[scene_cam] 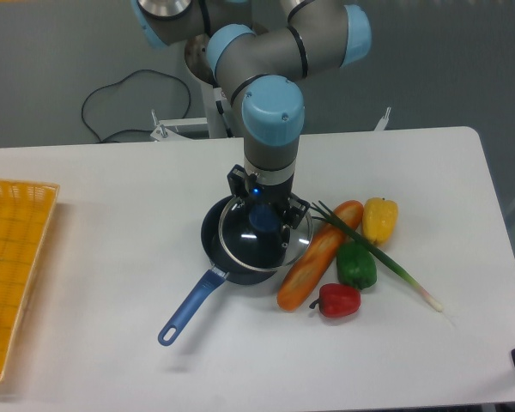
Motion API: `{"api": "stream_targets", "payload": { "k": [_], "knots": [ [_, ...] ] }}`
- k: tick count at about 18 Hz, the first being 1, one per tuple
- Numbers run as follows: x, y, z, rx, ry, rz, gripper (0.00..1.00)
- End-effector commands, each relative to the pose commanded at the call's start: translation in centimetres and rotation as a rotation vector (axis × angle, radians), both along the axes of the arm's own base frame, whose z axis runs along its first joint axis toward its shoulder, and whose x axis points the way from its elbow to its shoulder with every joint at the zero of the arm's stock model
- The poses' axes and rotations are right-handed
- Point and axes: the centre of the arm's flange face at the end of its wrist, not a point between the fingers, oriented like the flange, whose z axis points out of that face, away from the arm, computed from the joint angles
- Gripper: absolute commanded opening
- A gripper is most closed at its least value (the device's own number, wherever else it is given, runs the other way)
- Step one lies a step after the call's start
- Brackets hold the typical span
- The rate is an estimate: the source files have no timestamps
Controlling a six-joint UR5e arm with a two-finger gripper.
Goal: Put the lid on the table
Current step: 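Lift the glass lid off the blue saucepan with the gripper, then carry the held glass lid past the peppers toward the open table corner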
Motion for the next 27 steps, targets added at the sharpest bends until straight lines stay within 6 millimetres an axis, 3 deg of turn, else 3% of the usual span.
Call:
{"api": "stream_targets", "payload": {
  "k": [8, 18, 27],
  "knots": [
    [-1.9, -1.7, -0.1, -0.002, 0.002, -0.015, 0.48],
    [-9.4, -8.4, -0.1, 0.008, 0.008, -0.053, 0.48],
    [-14.2, -13.0, -1.7, -0.001, -0.003, -0.09, 0.48]
  ]
}}
